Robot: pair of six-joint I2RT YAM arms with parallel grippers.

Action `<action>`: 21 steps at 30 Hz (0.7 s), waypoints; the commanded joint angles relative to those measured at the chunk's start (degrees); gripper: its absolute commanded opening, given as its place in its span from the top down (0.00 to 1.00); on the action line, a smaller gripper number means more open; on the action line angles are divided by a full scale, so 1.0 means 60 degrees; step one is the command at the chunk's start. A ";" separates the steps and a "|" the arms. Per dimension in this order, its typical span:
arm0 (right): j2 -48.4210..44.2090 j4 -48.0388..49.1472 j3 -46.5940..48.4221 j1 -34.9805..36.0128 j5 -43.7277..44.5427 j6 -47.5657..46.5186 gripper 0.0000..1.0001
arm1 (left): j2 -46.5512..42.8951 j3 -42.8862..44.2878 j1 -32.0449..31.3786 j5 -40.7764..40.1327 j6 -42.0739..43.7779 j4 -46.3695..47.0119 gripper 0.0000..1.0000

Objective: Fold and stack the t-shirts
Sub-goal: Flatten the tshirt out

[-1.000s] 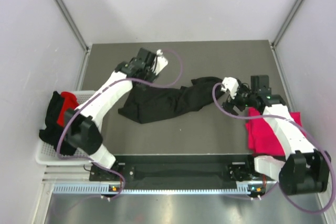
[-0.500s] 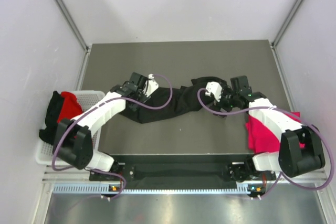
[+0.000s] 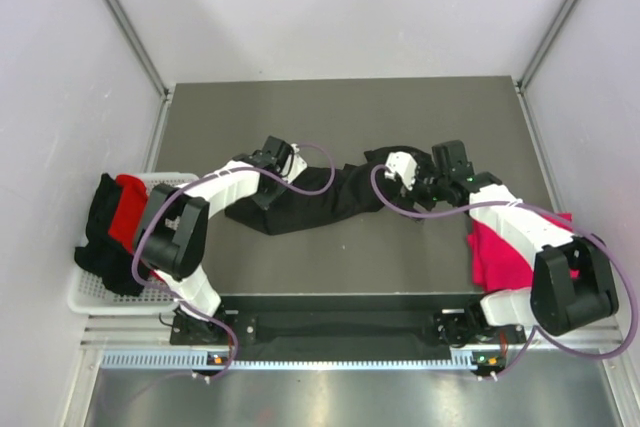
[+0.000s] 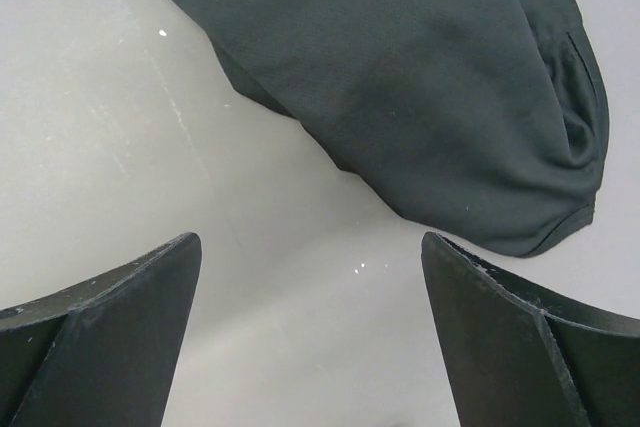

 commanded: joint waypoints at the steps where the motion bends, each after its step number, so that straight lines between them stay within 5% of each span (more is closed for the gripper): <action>1: 0.0461 0.0468 0.0256 0.0227 0.0065 0.0021 0.09 | 0.0277 0.0549 0.0217 0.0061 -0.0169 0.0264 0.64; 3: 0.0755 0.0702 0.0285 0.0300 0.0153 -0.0023 0.09 | 0.0394 0.0652 0.0291 0.0178 -0.0242 0.0204 0.65; 8: 0.1634 0.1478 0.0475 0.0490 0.0446 -0.0155 0.10 | 0.0615 0.0842 0.0511 0.0559 -0.0330 -0.0059 0.99; 17: 0.3100 0.2328 0.1193 0.0681 0.0798 0.0093 0.16 | -0.0877 0.0697 0.0614 0.0956 -0.0521 -0.0206 1.00; 20: 0.3334 0.2783 0.1266 0.0696 0.1163 0.0358 0.35 | -0.1566 0.0623 0.0614 0.1029 -0.0549 -0.0352 1.00; 21: 0.3495 0.2797 0.1397 0.0696 0.1309 0.0401 0.61 | -0.1814 0.0638 0.0614 0.1043 -0.0579 -0.0469 1.00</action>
